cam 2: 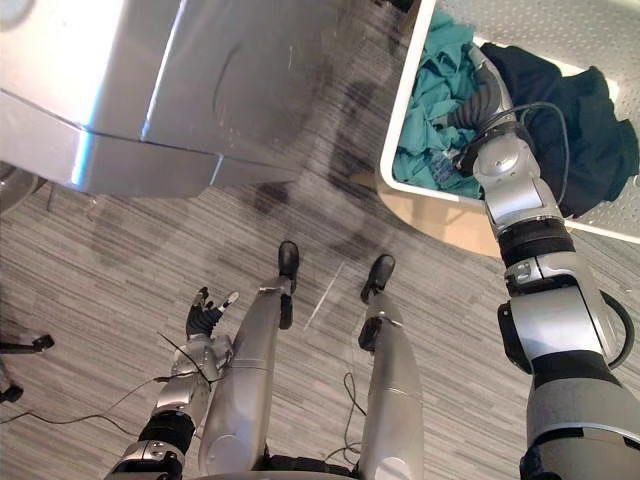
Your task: Pick up the laundry basket with both hands and put the clothes into the washing machine.
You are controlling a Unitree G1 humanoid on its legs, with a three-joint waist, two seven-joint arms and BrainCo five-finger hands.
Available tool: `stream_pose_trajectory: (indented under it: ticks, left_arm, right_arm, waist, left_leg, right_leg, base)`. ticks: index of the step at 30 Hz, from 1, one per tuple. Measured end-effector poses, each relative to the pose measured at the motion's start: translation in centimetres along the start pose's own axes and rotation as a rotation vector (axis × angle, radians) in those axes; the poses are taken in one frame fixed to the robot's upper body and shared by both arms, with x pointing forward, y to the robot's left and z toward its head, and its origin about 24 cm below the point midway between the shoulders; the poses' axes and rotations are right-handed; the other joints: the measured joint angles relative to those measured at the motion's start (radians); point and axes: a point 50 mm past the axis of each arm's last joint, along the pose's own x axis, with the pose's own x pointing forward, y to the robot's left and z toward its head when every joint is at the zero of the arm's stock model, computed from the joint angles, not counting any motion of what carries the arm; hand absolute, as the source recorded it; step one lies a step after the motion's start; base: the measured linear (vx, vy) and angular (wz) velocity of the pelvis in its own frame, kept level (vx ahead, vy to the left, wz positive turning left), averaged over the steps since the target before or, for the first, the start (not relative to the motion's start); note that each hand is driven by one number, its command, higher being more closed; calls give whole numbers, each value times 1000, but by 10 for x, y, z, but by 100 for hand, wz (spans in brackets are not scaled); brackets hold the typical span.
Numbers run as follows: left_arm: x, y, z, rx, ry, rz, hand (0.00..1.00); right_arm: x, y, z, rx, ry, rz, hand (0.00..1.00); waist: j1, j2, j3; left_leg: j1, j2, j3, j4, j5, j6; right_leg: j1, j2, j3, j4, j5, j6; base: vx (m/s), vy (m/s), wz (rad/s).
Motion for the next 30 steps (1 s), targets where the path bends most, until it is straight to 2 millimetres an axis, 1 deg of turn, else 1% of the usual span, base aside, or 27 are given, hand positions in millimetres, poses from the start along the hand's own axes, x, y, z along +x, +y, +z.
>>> stream_pose_trajectory:
  ticks: [3,5,11,15,17,18,19,21,22,23,24,25,27,28,29,30]
  left_arm:
    - [0,1,2,-15,-7,11,0]
    - [0,0,4,-20,-11,17,0]
    - [-1,-4,3,-30,-7,16,0]
    - [-2,-1,-6,-21,34,26,0]
    - [-3,1,-12,-14,61,33,0]
    - [-5,4,-16,-8,79,39,0]
    - [-5,4,-19,-4,90,40,0]
    - [-7,8,-30,14,142,47,0]
    - [-8,9,-33,18,154,50,0]
    - [-10,11,-39,31,179,51,0]
    - [-12,12,-41,38,188,52,0]
    - [-14,15,-45,49,199,48,0]
    - [-17,17,-52,61,219,37,0]
    - [-21,19,-59,81,247,23,0]
    - [-23,22,-65,109,273,16,0]
    - [-25,21,-68,120,287,4,0]
  right_arm:
    - [0,-1,1,-7,-3,-13,100]
    - [-1,3,-1,-39,-2,2,100]
    - [-5,13,-9,-53,19,29,100]
    - [-15,25,-25,-50,65,61,100]
    - [-19,27,-27,-22,63,61,100]
    - [-22,27,-26,20,50,57,100]
    - [-24,27,-26,39,47,51,100]
    - [-31,23,-35,100,63,25,100]
    - [-33,22,-36,117,63,16,100]
    - [-39,19,-39,157,61,-11,100]
    - [-41,17,-39,183,57,-25,100]
    - [-47,14,-40,226,48,-49,100]
    - [-55,8,-46,275,47,-80,100]
    - [-61,6,-53,311,65,-101,100]
    - [-67,4,-63,345,92,-127,100]
    - [-69,4,-66,357,105,-135,100]
  waist:
    - [2,-7,4]
    - [2,-7,4]
    - [2,-8,4]
    - [-4,-9,3]
    - [-13,-11,2]
    - [-26,-15,0]
    - [-30,-17,-1]
    - [-31,-28,-6]
    - [-31,-28,-6]
    - [-32,-34,-10]
    - [-32,-40,-14]
    - [-34,-54,-25]
    - [-48,-78,-60]
    - [-64,-93,-98]
    - [-72,-103,-130]
    - [-78,-105,-144]
  left_leg:
    - [-7,-1,-1,10,-1,1]
    - [-8,0,-4,16,-1,1]
    - [10,-1,3,19,0,1]
    - [104,2,22,-1,0,1]
    - [153,3,26,-20,-1,1]
    - [186,3,28,-32,-1,1]
    - [201,3,29,-37,-1,1]
    - [281,2,45,-68,1,-1]
    - [306,2,48,-76,2,-2]
    - [357,-1,56,-98,4,-6]
    - [381,-2,60,-111,7,-9]
    - [426,-3,68,-139,12,-12]
    - [477,-11,71,-185,30,-16]
    - [506,-20,69,-229,49,-18]
    - [547,-25,69,-274,65,-22]
    - [567,-28,69,-295,72,-22]
  right_leg:
    - [-13,-7,-2,30,-11,-4]
    - [-15,-10,-6,43,-16,-3]
    - [-5,-14,-2,58,-21,-3]
    - [72,-15,8,50,-22,-2]
    - [120,-13,10,34,-23,-3]
    - [152,-12,9,24,-23,-3]
    - [167,-12,8,20,-23,-3]
    - [233,-13,15,7,-25,-2]
    - [255,-12,15,-1,-25,-2]
    - [297,-13,16,-13,-26,0]
    - [316,-13,17,-19,-26,0]
    - [351,-13,20,-35,-26,0]
    - [390,-14,21,-59,-26,0]
    - [412,-15,21,-81,-24,2]
    - [441,-15,21,-105,-21,3]
    - [458,-15,21,-117,-19,4]
  base:
    - [-4,-1,5]
    - [15,-5,5]
    - [37,-5,2]
    - [51,-17,0]
    - [-1,-26,2]
    - [-9,-47,6]
    - [-11,-58,7]
    - [7,-47,1]
    - [24,-43,-1]
    - [23,-34,-1]
    - [28,-48,-3]
    - [36,-54,-1]
    - [62,-52,8]
    - [115,-50,14]
    - [125,-48,13]
    - [135,-36,2]
